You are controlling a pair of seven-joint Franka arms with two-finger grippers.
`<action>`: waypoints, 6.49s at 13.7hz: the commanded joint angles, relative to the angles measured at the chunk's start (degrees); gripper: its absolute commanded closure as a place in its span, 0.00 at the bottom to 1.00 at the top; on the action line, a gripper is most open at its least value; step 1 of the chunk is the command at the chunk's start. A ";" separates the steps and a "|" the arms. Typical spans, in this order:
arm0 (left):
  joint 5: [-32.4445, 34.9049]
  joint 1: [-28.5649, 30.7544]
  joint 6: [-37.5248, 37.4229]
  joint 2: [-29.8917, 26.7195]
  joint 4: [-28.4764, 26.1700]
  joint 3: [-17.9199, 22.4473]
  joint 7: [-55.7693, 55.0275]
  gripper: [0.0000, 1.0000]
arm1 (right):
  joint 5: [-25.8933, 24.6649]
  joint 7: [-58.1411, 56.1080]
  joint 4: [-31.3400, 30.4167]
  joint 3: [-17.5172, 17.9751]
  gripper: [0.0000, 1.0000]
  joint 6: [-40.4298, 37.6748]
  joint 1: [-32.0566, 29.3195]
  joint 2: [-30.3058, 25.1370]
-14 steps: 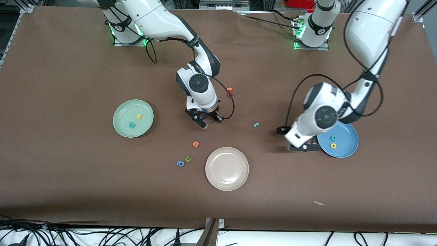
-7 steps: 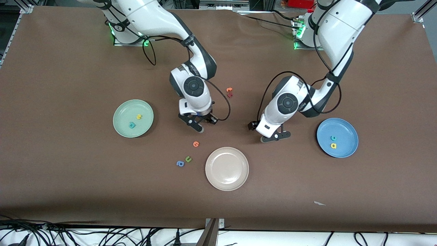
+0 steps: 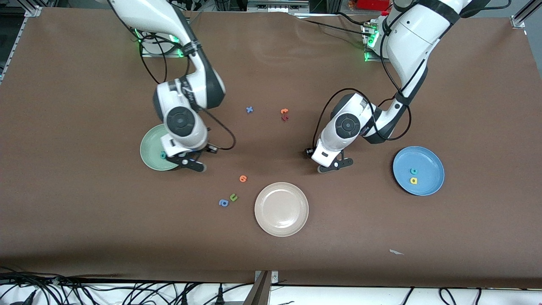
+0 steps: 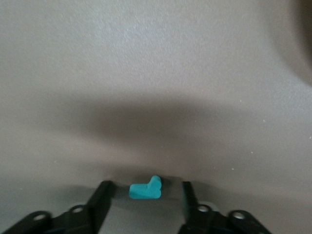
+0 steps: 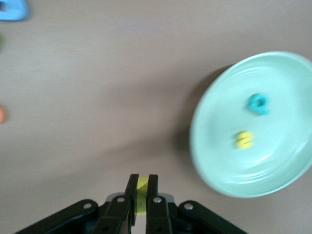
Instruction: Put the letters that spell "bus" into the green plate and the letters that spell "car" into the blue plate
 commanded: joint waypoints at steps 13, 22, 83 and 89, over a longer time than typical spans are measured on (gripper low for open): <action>2.30 -1.10 0.64 -0.43 -0.63 0.71 -1.33 0.68 | 6.01 -27.92 -12.49 -10.22 0.00 -4.67 -3.75 -15.54; 3.79 2.49 -4.27 -2.36 1.91 1.15 3.48 0.76 | -0.76 -35.40 13.18 -16.83 0.00 -31.22 -4.70 -17.75; 2.21 27.12 -54.81 -11.41 30.82 0.09 46.40 0.00 | -8.32 -32.41 7.13 24.66 0.00 -30.44 -45.85 -31.29; -3.05 24.68 -54.91 -22.04 27.85 5.43 49.28 0.00 | -8.32 -32.41 7.13 24.66 0.00 -30.44 -45.76 -31.29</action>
